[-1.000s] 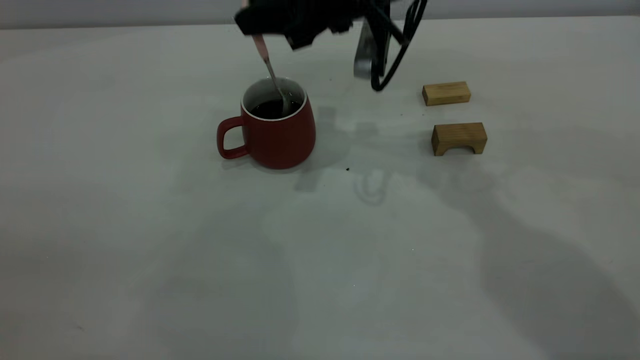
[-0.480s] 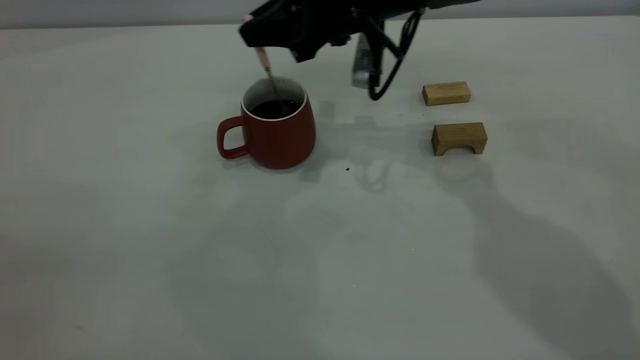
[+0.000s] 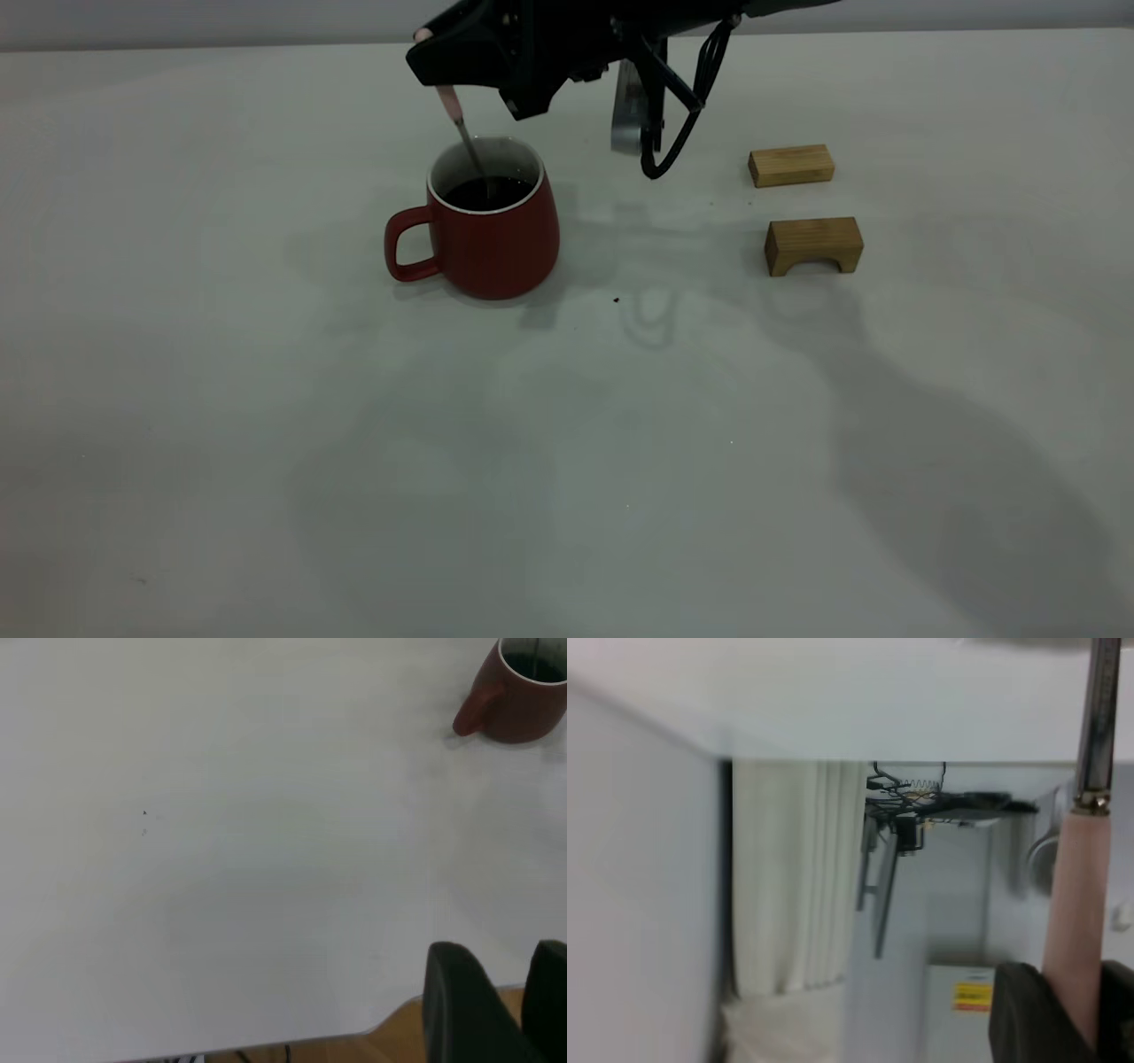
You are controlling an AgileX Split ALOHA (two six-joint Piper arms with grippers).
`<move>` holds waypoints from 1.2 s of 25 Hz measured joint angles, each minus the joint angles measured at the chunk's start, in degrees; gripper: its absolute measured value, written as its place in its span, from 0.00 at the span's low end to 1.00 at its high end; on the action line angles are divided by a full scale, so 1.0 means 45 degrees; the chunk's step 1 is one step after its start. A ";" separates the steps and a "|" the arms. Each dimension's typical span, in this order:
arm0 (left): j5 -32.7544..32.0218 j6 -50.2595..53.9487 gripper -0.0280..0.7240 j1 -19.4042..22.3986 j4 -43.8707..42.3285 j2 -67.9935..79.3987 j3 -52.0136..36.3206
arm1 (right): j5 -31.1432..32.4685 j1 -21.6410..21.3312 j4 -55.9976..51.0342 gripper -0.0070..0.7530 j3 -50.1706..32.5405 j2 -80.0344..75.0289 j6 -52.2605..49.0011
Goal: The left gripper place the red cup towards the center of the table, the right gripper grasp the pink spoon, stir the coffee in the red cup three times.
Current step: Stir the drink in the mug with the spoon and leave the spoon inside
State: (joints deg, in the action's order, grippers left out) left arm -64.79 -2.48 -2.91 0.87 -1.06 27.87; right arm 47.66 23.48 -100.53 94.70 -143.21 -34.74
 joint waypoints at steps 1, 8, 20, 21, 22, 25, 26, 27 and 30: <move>0.0000 0.0000 0.36 0.0000 0.0000 0.0000 0.0000 | -0.0027 -0.0060 0.0000 0.20 0.0000 0.0000 0.0383; 0.0000 0.0013 0.36 0.0000 0.0000 0.0000 0.0000 | 0.0061 -0.0373 0.0752 0.20 0.0015 -0.0014 -0.2247; 0.0000 0.0013 0.36 0.0000 0.0000 0.0000 0.0000 | -0.0004 -0.0021 0.0595 0.20 0.0443 -0.0639 -0.0538; 0.0000 0.0013 0.36 0.0000 0.0000 0.0000 0.0000 | 0.0060 -0.0101 0.0861 0.20 0.0443 -0.0639 -0.0950; 0.0000 0.0013 0.36 0.0000 0.0000 0.0000 0.0000 | 0.0094 -0.0151 0.1117 0.20 0.0443 -0.0639 -0.1510; 0.0000 0.0013 0.36 0.0000 0.0000 0.0000 0.0000 | 0.0221 -0.0083 0.1647 0.20 0.0458 -0.0639 -0.2947; 0.0000 0.0013 0.36 0.0000 0.0000 0.0000 0.0000 | 0.0242 0.0009 0.1680 0.20 0.0458 -0.0639 -0.3248; 0.0000 0.0013 0.36 0.0000 0.0000 0.0000 0.0000 | 0.0268 0.0102 0.1690 0.20 0.0458 -0.0639 -0.3402; 0.0000 0.0013 0.36 0.0000 0.0000 0.0000 0.0000 | 0.0268 0.0256 0.1503 0.20 0.0492 -0.0639 -0.3503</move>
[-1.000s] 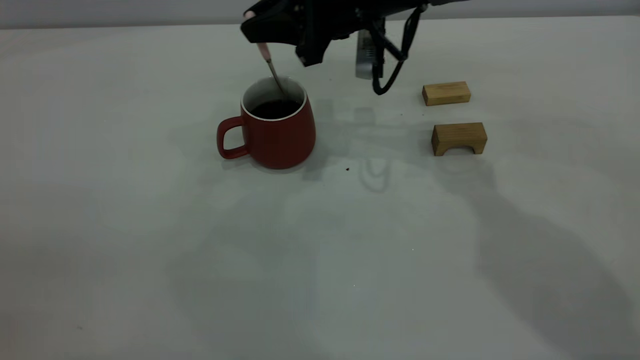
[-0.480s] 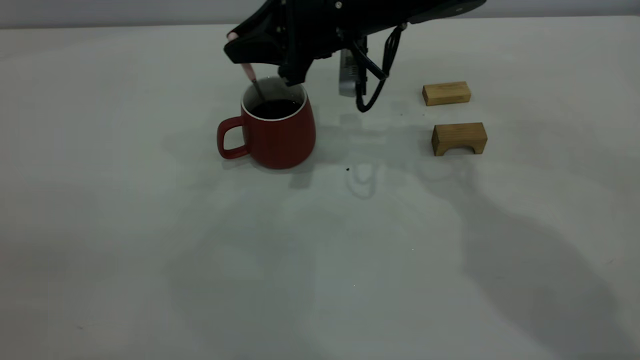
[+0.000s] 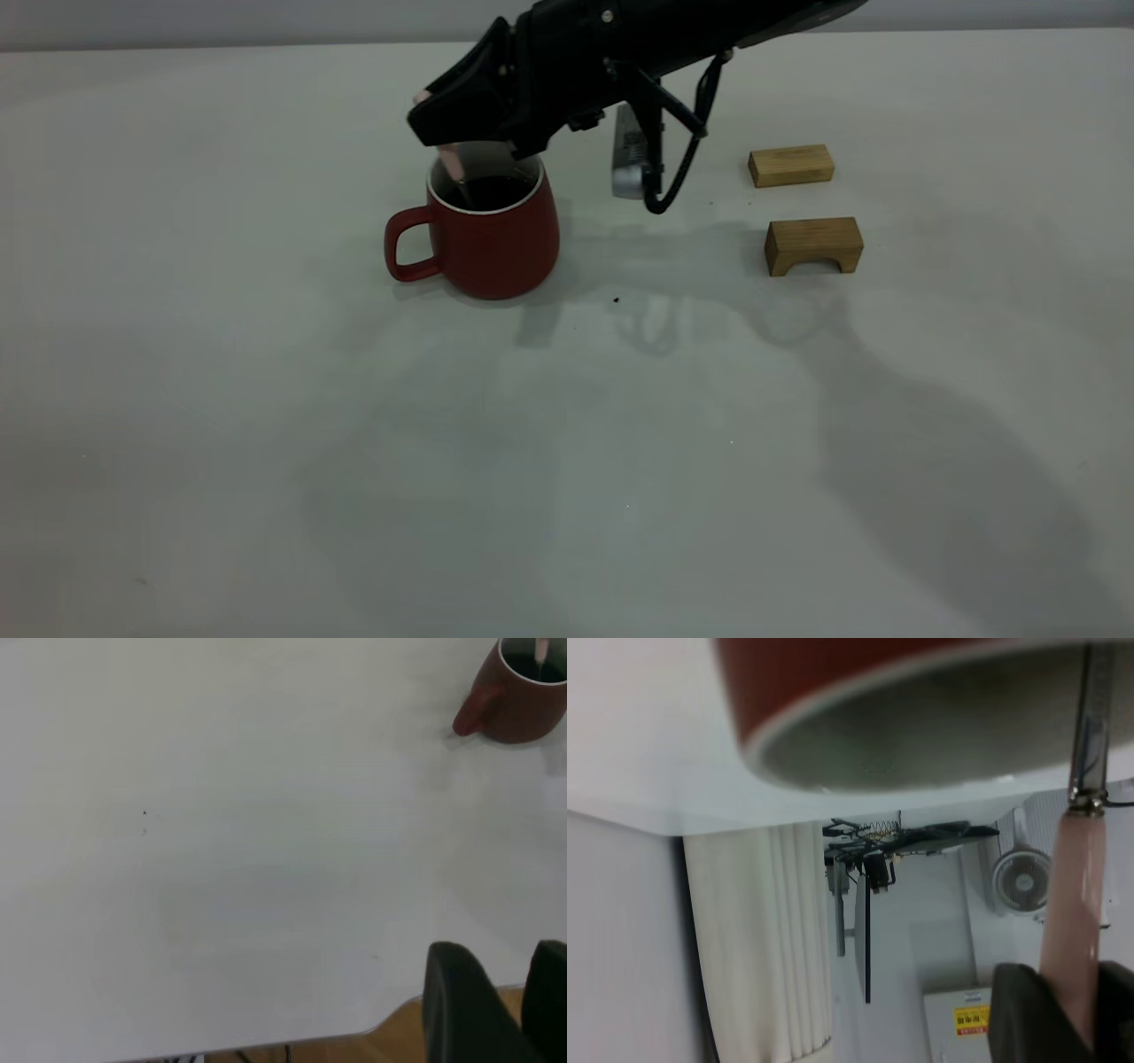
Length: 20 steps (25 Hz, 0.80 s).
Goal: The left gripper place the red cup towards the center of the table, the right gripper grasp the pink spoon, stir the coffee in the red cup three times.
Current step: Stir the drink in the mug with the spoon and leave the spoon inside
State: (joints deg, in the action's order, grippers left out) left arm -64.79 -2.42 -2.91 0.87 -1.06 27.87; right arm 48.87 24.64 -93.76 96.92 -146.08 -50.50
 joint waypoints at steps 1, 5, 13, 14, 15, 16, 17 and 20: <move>0.0000 0.0000 0.36 0.0000 0.0000 0.0000 0.0000 | 0.0000 0.0000 -0.0064 0.20 0.0014 0.0000 -0.0013; 0.0000 -0.0024 0.36 0.0000 0.0000 0.0000 0.0000 | 0.0092 -0.0040 -0.0121 0.20 0.0014 0.0000 0.0152; 0.0000 -0.0012 0.36 0.0000 0.0000 0.0000 0.0000 | 0.0322 -0.0231 0.0665 0.30 0.0014 0.0046 0.1951; 0.0000 -0.0012 0.36 0.0000 0.0000 0.0000 0.0000 | 0.0382 -0.0258 0.0936 0.35 0.0014 0.0102 0.2168; 0.0000 -0.0012 0.36 0.0000 0.0000 0.0000 0.0000 | 0.0432 -0.0256 0.1355 0.40 0.0014 0.0181 0.2345; 0.0000 -0.0012 0.36 0.0000 0.0000 0.0000 0.0000 | 0.0446 -0.0271 0.1858 0.46 0.0014 0.0333 0.2456; 0.0000 -0.0012 0.36 0.0000 0.0000 0.0000 0.0000 | 0.0512 -0.0271 0.2363 0.52 0.0014 0.0537 0.2560; 0.0000 -0.0012 0.36 0.0000 0.0000 0.0000 0.0000 | 0.0649 -0.0350 0.3752 0.65 0.0014 0.1262 0.2637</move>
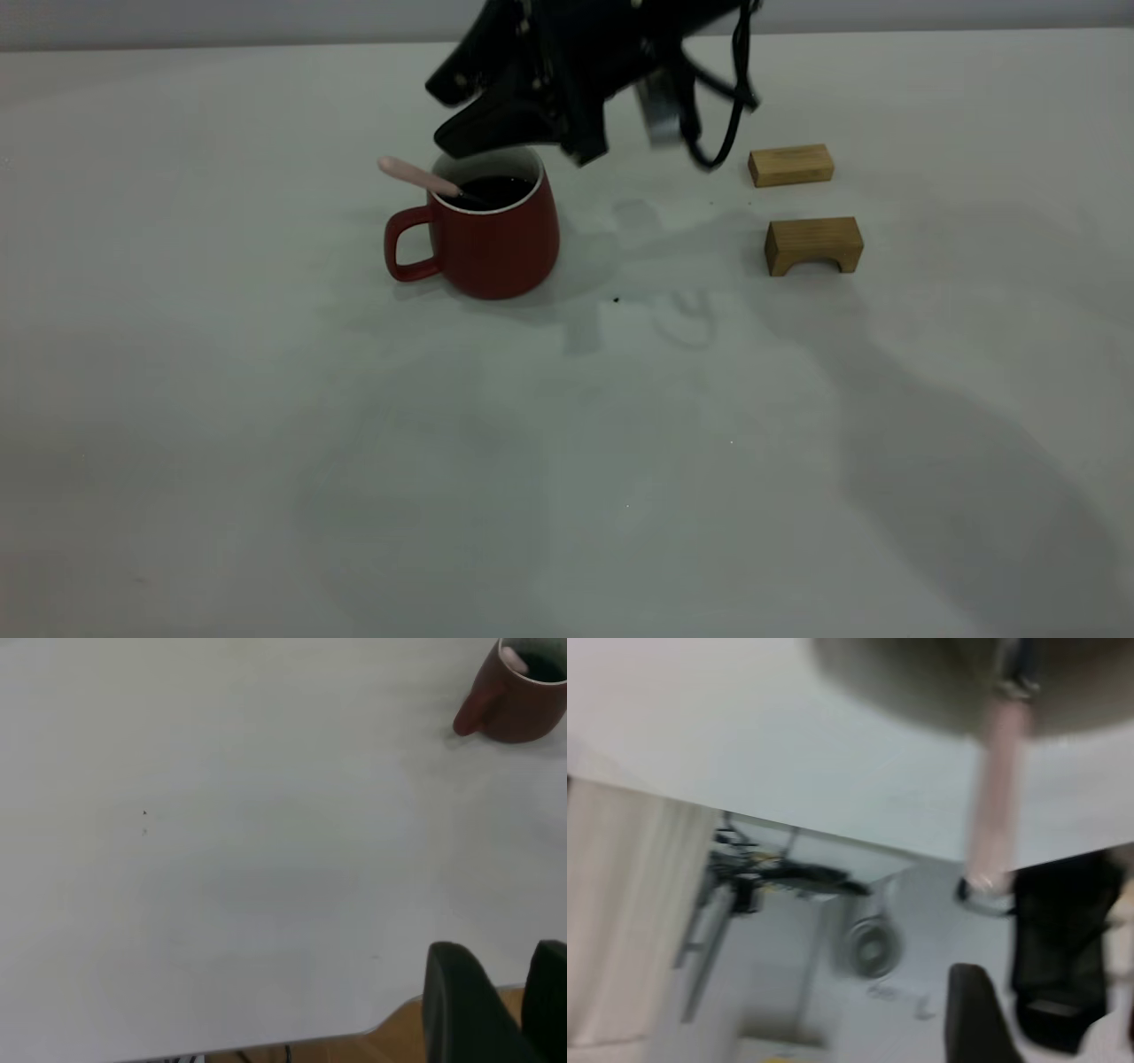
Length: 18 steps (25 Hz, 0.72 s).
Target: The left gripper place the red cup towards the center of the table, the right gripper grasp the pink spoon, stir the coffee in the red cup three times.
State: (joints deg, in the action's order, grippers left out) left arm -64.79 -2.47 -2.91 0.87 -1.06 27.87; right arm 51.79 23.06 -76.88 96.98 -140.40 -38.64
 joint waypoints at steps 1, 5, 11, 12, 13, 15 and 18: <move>0.0000 0.0000 0.36 0.0000 0.0000 0.0000 0.0000 | 0.0048 -0.0043 0.0527 0.67 0.0000 0.0295 0.0003; 0.0000 0.0000 0.36 0.0000 0.0000 0.0000 0.0000 | 0.0227 -0.0180 0.3738 0.70 0.0000 0.1769 0.0018; 0.0000 0.0000 0.36 0.0000 0.0000 0.0000 0.0000 | 0.2171 -0.0195 0.9139 0.69 0.0000 0.4501 0.0043; 0.0000 0.0000 0.36 0.0000 0.0000 0.0000 0.0000 | 0.2600 -0.0205 0.9581 0.69 0.0000 0.4969 0.0106; 0.0000 0.0000 0.36 0.0000 0.0000 0.0000 0.0000 | 0.2959 -0.0205 1.0012 0.68 0.0000 0.5361 0.0257; 0.0000 0.0000 0.36 0.0000 0.0000 0.0000 0.0000 | 0.3681 -0.0254 1.0820 0.67 0.0000 0.6280 0.0919; 0.0000 0.0013 0.36 0.0000 0.0000 0.0000 0.0000 | 0.3934 -0.0321 1.2439 0.64 -0.0070 0.7608 0.2371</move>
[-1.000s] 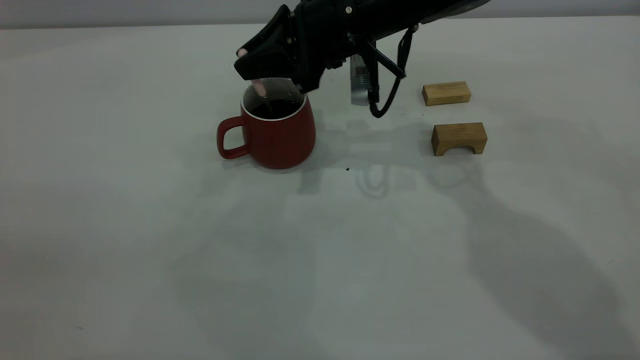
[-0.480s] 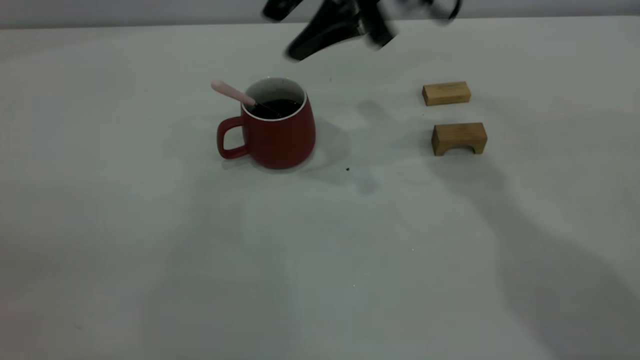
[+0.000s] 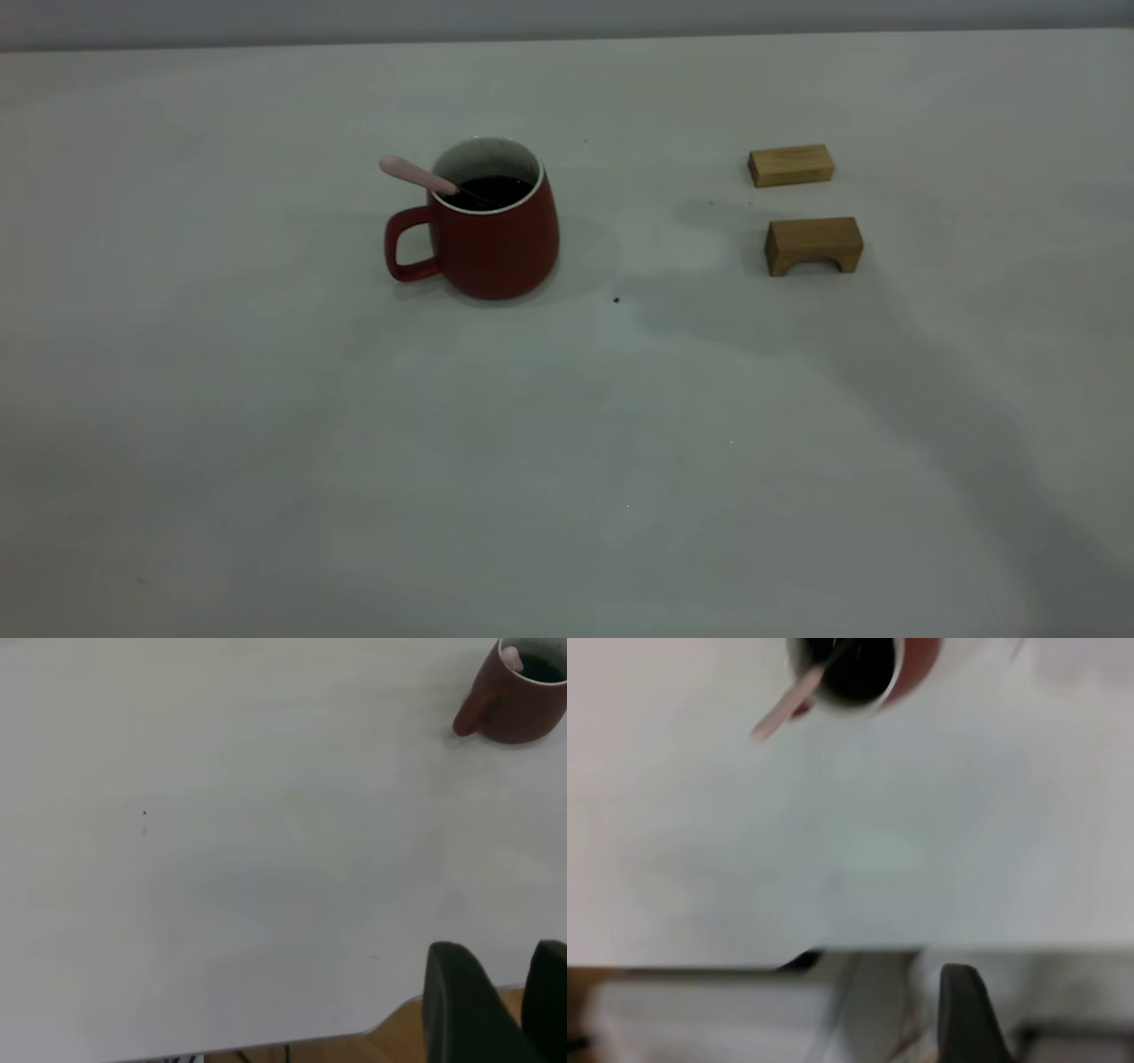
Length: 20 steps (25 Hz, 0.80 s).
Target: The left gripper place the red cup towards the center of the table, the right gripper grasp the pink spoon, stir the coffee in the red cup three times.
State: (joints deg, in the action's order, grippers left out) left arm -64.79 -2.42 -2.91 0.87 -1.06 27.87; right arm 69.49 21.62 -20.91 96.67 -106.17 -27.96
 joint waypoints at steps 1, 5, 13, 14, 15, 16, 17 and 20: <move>0.0000 0.0000 0.36 0.0000 0.0000 0.0000 0.0000 | 0.0063 -0.0010 0.0427 0.64 -0.0078 0.0478 0.0509; 0.0000 0.0000 0.36 0.0000 0.0000 0.0000 0.0000 | 0.0090 -0.0010 0.1318 0.61 -0.1256 0.2700 0.3071; 0.0000 0.0000 0.36 0.0000 0.0000 0.0000 0.0000 | 0.0283 -0.0049 0.1841 0.56 -0.6652 0.8681 0.8232; 0.0000 0.0000 0.36 0.0000 0.0000 0.0000 0.0000 | 0.0307 -0.0153 0.1861 0.55 -0.7350 0.9523 0.8508; 0.0000 0.0000 0.36 0.0000 0.0000 0.0000 0.0000 | 0.0307 -0.0352 0.1868 0.55 -0.7990 1.0401 0.8699; 0.0000 0.0000 0.36 0.0000 0.0000 0.0000 0.0000 | 0.0307 -0.0647 0.1895 0.55 -0.8581 1.1163 0.8794; 0.0000 0.0000 0.36 0.0000 0.0000 0.0000 0.0000 | 0.0307 -0.0959 0.1896 0.54 -0.9034 1.2084 0.8856; 0.0000 0.0000 0.36 0.0000 0.0000 0.0000 0.0000 | 0.0307 -0.2260 0.1974 0.53 -1.0407 1.4690 0.8940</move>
State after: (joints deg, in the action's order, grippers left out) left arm -64.79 -2.42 -2.91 0.87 -1.06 27.87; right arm 70.87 11.45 -12.02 49.84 -40.06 12.27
